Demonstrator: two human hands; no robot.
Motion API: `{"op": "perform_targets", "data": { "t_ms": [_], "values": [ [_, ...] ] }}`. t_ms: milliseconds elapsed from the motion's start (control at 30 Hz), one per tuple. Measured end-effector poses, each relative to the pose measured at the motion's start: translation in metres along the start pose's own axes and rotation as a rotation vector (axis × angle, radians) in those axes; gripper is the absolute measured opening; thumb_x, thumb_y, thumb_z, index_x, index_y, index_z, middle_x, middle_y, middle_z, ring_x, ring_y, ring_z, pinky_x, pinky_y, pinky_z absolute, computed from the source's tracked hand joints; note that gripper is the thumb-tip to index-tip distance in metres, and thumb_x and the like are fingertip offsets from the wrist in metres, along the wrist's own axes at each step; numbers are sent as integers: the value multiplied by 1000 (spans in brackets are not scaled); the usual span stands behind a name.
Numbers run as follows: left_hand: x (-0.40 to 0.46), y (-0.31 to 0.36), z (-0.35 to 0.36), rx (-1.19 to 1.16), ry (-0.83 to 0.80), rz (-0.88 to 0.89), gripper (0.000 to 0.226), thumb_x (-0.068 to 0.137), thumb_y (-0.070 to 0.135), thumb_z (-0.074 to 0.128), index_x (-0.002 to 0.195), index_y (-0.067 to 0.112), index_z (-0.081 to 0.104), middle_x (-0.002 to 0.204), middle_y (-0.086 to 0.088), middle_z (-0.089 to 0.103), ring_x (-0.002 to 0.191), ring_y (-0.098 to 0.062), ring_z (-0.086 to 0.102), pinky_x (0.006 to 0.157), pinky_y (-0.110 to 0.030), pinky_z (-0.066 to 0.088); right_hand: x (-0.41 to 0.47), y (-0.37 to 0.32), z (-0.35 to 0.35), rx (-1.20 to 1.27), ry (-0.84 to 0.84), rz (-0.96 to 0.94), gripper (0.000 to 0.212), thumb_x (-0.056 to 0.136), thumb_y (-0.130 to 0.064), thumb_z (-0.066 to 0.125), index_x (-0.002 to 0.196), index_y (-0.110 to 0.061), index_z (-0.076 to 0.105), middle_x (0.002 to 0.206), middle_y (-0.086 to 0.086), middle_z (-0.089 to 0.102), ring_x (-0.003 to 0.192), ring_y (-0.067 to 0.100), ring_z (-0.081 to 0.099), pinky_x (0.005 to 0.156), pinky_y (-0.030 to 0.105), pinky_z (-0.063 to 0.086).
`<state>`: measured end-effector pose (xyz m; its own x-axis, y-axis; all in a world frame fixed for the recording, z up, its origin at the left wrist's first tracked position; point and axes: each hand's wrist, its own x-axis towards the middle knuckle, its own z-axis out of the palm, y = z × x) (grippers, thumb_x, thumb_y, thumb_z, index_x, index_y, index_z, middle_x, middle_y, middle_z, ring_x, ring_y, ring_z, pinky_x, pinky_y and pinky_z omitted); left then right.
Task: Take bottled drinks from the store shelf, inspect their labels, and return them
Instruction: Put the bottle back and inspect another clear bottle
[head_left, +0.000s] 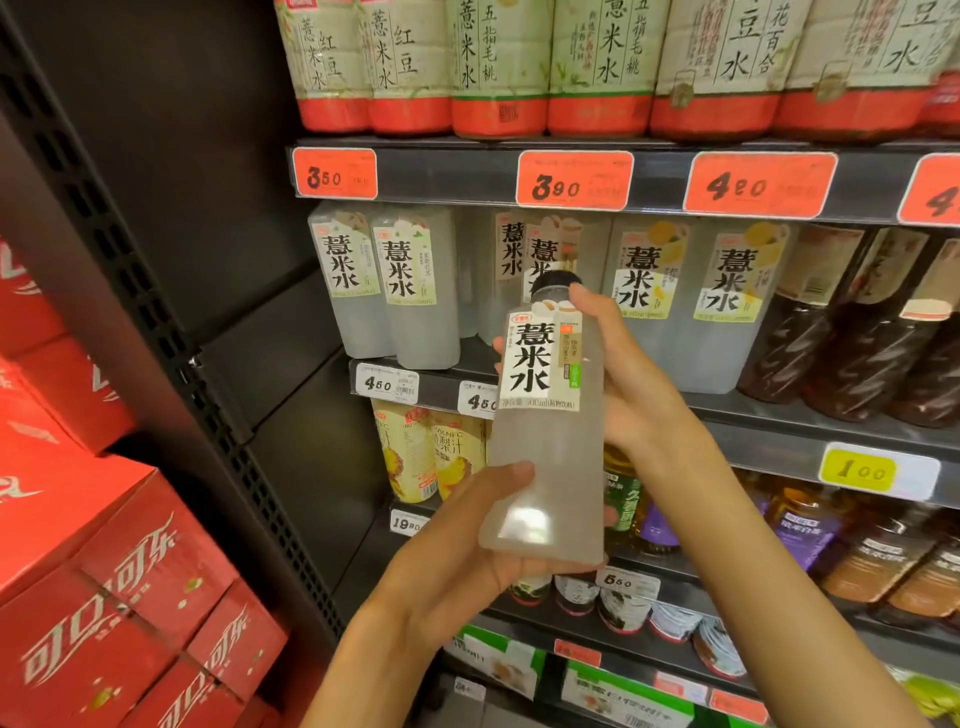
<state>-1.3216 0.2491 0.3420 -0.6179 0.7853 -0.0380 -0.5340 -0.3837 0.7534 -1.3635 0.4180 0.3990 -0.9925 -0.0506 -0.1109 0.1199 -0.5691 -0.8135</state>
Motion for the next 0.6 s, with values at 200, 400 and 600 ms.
{"op": "perform_targets", "data": {
  "t_ms": [200,400,600],
  "values": [
    [2,-8,-17,418,181,133,60,62,52,83,116,34,64,119,-7,67,112,-26,62,88,-41,55,-8,5,1,-260,-178,-218,64,85,-38,56,138,-3,44,130,20,59,122,34,55,103,49,44],
    [12,-5,-24,648,230,361,59,72,38,76,127,35,55,121,2,66,110,-17,63,77,-23,54,-20,2,2,-524,-197,-348,48,64,-36,78,107,-47,60,101,-6,74,94,14,70,71,25,56],
    [25,1,-38,900,260,400,61,71,16,81,118,43,55,119,17,65,112,-5,60,88,-20,52,-38,0,7,-868,-241,-595,57,64,-27,86,111,-41,58,107,-18,64,102,-3,61,80,7,44]
  ]
}}
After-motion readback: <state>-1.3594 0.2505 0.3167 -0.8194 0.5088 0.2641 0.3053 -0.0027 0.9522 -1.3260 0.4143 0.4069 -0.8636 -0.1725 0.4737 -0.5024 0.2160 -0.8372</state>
